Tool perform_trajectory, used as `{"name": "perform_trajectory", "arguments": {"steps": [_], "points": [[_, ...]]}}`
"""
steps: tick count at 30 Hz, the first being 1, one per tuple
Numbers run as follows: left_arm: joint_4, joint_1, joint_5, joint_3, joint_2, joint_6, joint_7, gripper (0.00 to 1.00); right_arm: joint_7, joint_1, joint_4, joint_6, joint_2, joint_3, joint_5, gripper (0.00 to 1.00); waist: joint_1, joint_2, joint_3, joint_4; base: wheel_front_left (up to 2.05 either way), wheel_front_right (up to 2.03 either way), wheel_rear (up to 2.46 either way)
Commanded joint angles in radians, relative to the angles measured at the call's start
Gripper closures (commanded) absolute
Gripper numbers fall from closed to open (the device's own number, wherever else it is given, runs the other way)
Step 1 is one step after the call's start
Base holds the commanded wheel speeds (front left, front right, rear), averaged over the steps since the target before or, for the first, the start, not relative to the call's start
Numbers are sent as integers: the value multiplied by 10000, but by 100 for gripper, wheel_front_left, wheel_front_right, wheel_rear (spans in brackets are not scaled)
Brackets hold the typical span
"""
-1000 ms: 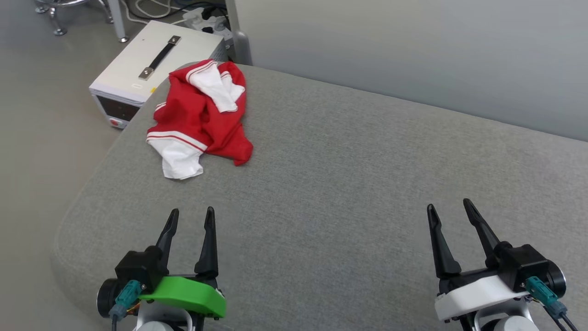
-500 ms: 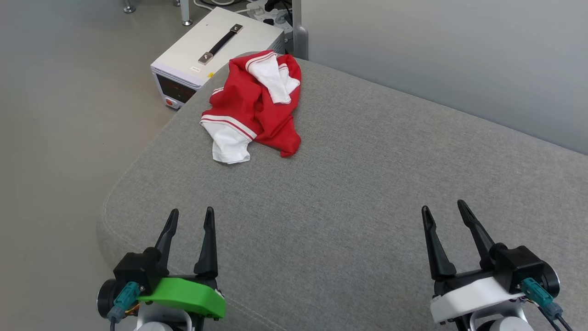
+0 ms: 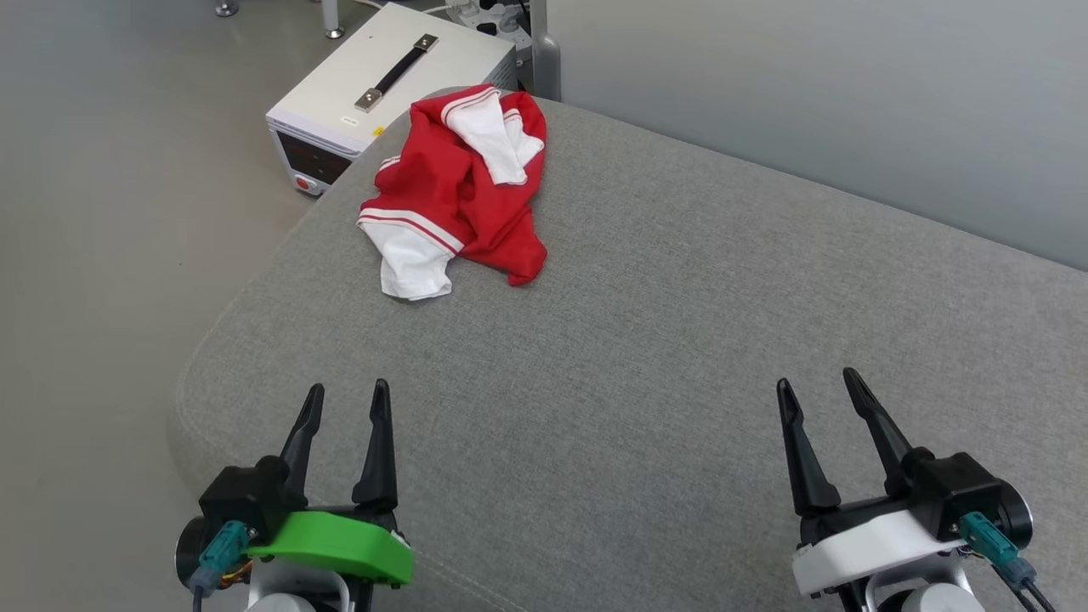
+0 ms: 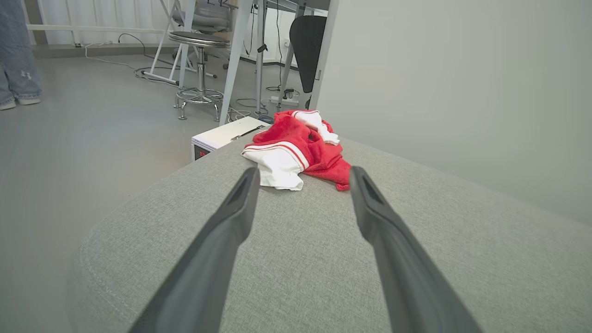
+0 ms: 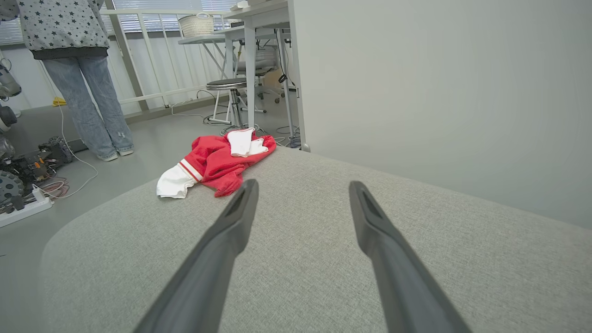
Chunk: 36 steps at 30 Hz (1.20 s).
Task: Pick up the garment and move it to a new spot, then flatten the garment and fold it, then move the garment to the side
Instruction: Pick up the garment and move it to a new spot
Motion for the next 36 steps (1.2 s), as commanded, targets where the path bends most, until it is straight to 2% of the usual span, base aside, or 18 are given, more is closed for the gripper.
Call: {"name": "perform_trajectory", "arguments": {"steps": [1, 6, 11, 14, 21, 28, 32, 36], "points": [[19, -108, -193, 19, -57, 76, -59, 0, -91, -202, -18, -11, -22, 11, -72, 0, -1, 0, 183, -187, 0, 0, 0], [326, -521, -463, 167, -57, 87, -59, 0, -91, -486, -245, -11, -22, -7, -324, 0, -1, 0, 854, -725, 0, 0, 0], [1611, -1813, -663, 405, 167, -179, -50, 0, -91, -850, -516, -11, -22, 31, -762, 0, -1, 0, 1846, -1271, 0, 0, 0], [2437, -2955, -700, 305, 752, -344, 460, 0, -91, -1057, -687, -11, -22, 67, -1017, 0, -1, 0, 2448, -1577, 0, 0, 0], [3905, -5887, -1482, -274, 2262, -557, 2984, 0, -92, -1592, -1104, -11, -65, -5, -1468, 0, -1, 0, 3711, -2218, 0, 0, 0], [4835, -7973, -3480, -1518, 3794, -570, 6196, 0, -92, -2057, -1438, -11, -125, 78, -1618, 0, -1, 0, 4762, -2809, 0, 0, 0], [5316, -8744, -3928, -1909, 4509, -571, 6852, 0, -92, -2232, -1542, -11, -117, 123, -1660, 0, -1, 0, 5188, -3086, 0, 0, 0], [5995, -9290, -4096, -2047, 4886, -572, 7088, 0, -92, -2353, -1607, -11, -108, 209, -1696, 0, -1, 0, 5483, -3288, 0, 0, 0]]}}
